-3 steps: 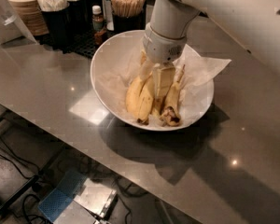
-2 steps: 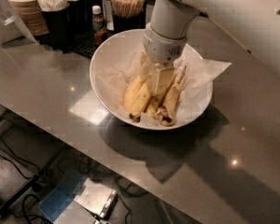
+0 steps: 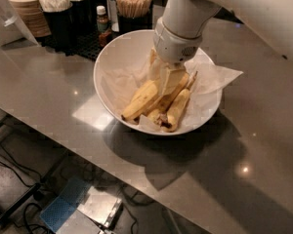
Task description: Pick banana from white bowl
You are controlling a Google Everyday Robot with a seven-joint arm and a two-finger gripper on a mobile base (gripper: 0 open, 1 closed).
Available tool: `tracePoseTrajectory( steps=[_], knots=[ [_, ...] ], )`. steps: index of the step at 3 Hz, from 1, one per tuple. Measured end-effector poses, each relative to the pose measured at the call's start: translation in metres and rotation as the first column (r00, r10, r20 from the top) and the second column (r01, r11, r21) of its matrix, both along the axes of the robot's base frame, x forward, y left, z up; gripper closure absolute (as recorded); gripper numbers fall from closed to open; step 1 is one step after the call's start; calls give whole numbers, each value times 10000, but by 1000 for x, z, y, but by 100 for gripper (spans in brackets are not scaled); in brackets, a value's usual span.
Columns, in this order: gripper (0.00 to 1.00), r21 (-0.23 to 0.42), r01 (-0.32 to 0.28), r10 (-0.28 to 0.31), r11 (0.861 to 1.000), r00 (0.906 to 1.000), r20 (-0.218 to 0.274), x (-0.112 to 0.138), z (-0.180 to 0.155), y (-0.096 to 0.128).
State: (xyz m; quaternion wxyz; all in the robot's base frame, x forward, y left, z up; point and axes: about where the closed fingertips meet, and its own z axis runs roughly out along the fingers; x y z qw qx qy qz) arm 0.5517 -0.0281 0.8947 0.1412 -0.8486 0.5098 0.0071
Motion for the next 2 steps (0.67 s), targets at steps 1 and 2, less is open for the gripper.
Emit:
tracePoseTrajectory(
  steps=[1, 2],
  knots=[
    [100, 624, 595, -681, 9963, 9869, 1465, -26, 39, -12],
    [100, 1309, 1217, -1553, 9839, 9447, 2887, -59, 74, -30]
  ],
)
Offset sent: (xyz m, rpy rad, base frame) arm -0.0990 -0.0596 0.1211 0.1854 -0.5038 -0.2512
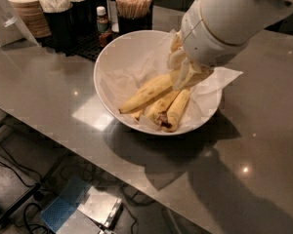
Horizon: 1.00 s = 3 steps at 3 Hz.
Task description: Pick banana from white bowl
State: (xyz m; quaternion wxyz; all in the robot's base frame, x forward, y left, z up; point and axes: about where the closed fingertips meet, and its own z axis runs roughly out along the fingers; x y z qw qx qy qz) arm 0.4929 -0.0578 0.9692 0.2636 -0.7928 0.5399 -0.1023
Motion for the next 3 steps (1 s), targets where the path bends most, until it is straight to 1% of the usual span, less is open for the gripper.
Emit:
tracePoseTrajectory(
  steps=[1, 2, 3],
  knots=[
    [100, 527, 614, -689, 9967, 9855, 1551, -37, 36, -14],
    [100, 719, 748, -894, 9946, 9693, 2290, -54, 57, -16],
    [100, 719, 748, -894, 9946, 9693, 2290, -54, 57, -16]
  ],
)
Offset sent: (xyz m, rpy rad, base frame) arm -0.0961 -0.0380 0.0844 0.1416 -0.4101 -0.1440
